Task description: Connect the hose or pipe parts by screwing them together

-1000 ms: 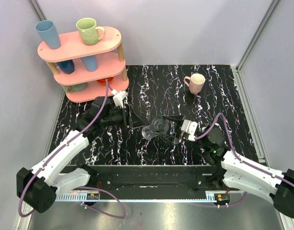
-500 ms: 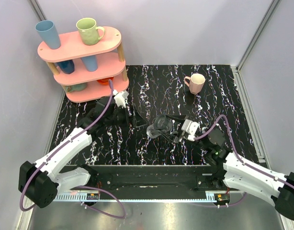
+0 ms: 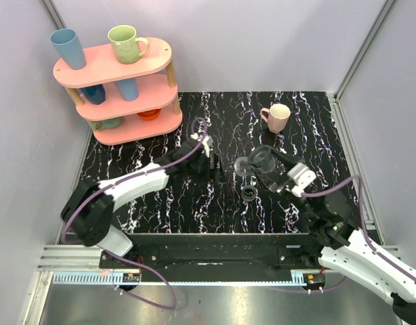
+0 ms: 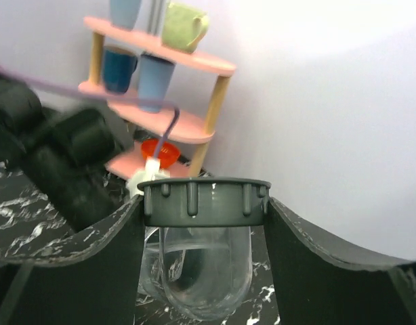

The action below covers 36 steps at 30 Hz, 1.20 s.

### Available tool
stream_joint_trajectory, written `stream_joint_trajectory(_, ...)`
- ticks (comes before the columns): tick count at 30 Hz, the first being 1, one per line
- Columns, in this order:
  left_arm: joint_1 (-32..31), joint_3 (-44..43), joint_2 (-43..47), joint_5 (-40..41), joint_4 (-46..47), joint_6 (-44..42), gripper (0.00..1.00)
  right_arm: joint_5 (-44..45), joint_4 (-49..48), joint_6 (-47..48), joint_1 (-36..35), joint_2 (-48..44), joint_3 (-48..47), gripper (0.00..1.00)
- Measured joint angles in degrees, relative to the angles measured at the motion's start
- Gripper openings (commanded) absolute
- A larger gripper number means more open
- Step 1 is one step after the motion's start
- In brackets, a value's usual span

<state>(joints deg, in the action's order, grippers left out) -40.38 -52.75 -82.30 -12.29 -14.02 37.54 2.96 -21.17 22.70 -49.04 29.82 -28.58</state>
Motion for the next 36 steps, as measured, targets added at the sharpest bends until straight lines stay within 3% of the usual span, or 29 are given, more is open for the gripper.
stream_joint_trajectory(10, -6.91, -16.57, -22.97, -1.01, 4.85, 2.03, 0.67, 6.19, 5.84, 0.31, 0.02, -9.75, -3.72, 0.24)
stream_joint_trajectory(21, -7.91, -18.38, -30.29, -3.17, 5.01, 2.86, 0.55, 8.00, 10.19, 0.48, 0.02, -11.82, -3.72, 0.24)
stream_joint_trajectory(25, -8.07, -18.47, -30.36, -3.78, 4.74, 2.58, 0.44, 8.04, 10.43, 0.48, 0.02, -11.32, -3.69, 0.24)
stream_joint_trajectory(29, -8.09, -18.49, -30.40, -4.28, 4.59, 2.08, 0.20, 8.02, 10.60, 0.46, 0.02, -10.75, -3.69, 0.25)
stream_joint_trajectory(32, -8.15, -18.67, -30.40, -4.83, 4.17, 1.55, 0.12, 8.00, 10.84, 0.46, 0.02, -10.51, -3.69, 0.25)
stream_joint_trajectory(34, -8.15, -18.86, -30.38, -5.20, 3.80, 1.49, 0.00, 8.00, 10.84, 0.44, 0.02, -10.38, -3.69, 0.25)
stream_joint_trajectory(36, -8.13, -18.88, -30.38, -5.60, 3.37, 1.40, 0.00, 7.96, 10.84, 0.42, 0.02, -10.21, -3.69, 0.25)
